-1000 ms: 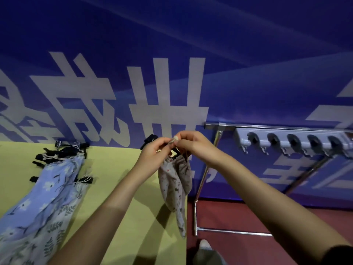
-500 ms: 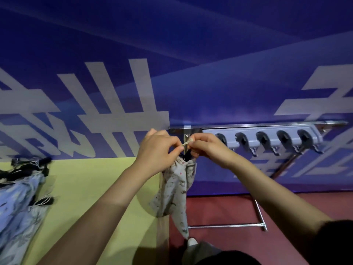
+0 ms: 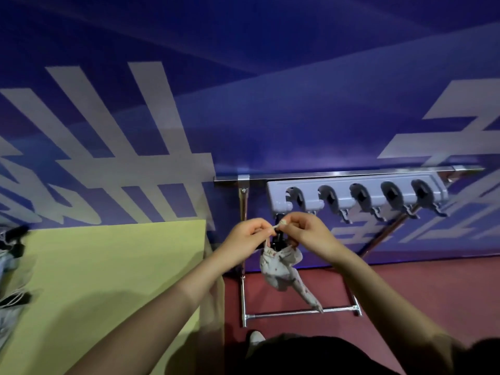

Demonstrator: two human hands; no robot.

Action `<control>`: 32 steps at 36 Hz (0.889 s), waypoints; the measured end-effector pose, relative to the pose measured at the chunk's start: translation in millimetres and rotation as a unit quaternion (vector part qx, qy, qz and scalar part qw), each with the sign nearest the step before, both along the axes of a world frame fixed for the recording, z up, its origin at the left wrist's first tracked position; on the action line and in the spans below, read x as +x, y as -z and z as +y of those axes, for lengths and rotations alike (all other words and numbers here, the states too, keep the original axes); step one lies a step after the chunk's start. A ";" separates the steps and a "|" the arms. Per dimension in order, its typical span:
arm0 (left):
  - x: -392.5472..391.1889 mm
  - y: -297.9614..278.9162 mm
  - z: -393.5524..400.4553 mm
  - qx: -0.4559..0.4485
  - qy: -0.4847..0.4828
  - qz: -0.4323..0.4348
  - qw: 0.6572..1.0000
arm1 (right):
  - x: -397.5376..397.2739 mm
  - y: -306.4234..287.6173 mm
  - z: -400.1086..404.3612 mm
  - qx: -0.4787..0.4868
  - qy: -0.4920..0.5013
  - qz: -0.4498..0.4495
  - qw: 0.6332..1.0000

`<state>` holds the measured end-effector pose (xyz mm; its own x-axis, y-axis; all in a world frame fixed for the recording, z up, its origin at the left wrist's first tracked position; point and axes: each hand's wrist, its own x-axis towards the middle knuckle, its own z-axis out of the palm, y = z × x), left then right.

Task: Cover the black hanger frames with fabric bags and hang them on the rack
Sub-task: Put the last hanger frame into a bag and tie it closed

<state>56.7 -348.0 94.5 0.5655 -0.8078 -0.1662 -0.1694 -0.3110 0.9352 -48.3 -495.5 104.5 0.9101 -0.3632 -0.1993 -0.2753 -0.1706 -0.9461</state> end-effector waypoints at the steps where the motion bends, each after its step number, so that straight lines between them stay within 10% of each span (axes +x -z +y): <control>1: 1.7 1.4 -3.2 -0.004 0.001 0.001 1.000 | 1.3 1.3 -2.0 -0.001 0.006 0.001 1.000; 22: 3.4 4.9 -11.8 0.008 0.029 0.063 0.998 | 8.0 7.7 -12.4 0.128 -0.048 -0.024 0.990; 32: 16.9 28.1 -19.6 0.086 0.041 -0.011 0.995 | 7.8 44.2 0.0 -0.012 0.078 -0.025 0.997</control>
<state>73.6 -367.6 66.4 0.5038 -0.8124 -0.2937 -0.2214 -0.4501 0.8651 -40.5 -495.5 60.3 0.8506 -0.5053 -0.1453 -0.2530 -0.1512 -0.9556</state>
